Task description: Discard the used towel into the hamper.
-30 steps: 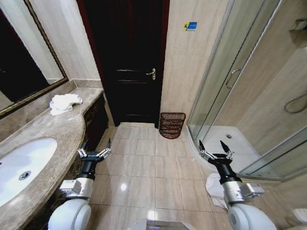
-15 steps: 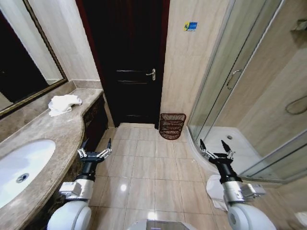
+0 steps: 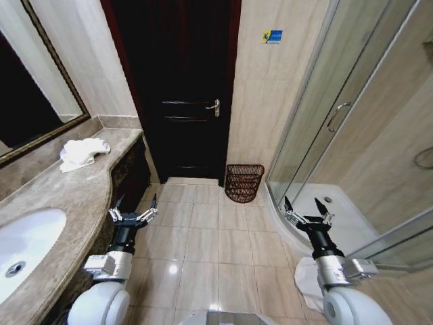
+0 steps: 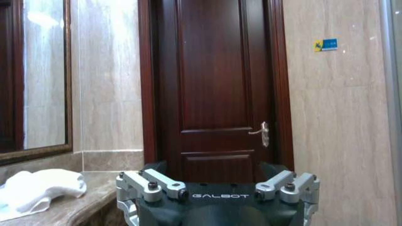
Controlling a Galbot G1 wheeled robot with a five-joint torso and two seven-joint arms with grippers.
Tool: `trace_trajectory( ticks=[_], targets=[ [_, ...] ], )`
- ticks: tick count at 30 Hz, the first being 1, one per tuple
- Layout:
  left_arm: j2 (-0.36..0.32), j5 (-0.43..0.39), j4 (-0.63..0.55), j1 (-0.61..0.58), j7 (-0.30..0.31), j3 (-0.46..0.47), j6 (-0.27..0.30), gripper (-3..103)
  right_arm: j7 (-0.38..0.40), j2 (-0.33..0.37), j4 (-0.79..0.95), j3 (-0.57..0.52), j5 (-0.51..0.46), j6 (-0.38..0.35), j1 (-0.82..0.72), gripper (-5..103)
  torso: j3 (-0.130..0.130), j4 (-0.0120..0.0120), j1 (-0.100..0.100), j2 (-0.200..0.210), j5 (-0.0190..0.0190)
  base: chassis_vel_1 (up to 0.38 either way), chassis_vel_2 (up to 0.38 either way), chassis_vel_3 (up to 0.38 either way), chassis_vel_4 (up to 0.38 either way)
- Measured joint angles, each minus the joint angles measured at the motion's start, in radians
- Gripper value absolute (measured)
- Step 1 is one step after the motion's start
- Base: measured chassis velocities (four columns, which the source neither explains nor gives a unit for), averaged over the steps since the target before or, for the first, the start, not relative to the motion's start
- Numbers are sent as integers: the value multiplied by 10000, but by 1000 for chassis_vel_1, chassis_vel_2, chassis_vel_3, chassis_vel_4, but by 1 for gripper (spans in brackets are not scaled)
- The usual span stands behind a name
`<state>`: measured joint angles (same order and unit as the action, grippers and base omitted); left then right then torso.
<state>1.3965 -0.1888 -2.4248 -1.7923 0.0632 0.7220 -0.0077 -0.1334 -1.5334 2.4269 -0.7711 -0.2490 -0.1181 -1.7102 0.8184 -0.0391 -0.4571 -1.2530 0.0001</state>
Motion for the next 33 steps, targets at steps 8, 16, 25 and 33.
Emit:
trace_trajectory(
  ticks=[8,16,25,33],
  targets=[
    [69,-23,30,21,10,32,-74,100,109,162,33,4,-44,-69,-61,100,0,1,0,0,0,-126,164,155,-127],
    [105,-29,138,13,10,36,-197,100,313,344,53,-6,-125,-189,3,100,1,0,-1,0,1,-82,199,199,-91],
    [100,-28,243,-7,9,87,-299,100,469,501,-7,-54,-236,-196,21,100,0,1,0,0,-2,-44,212,220,-50],
    [130,-4,256,-38,1,74,-350,100,538,541,14,-91,-297,-221,37,100,1,-2,-1,1,0,-31,259,255,-30]
  ],
)
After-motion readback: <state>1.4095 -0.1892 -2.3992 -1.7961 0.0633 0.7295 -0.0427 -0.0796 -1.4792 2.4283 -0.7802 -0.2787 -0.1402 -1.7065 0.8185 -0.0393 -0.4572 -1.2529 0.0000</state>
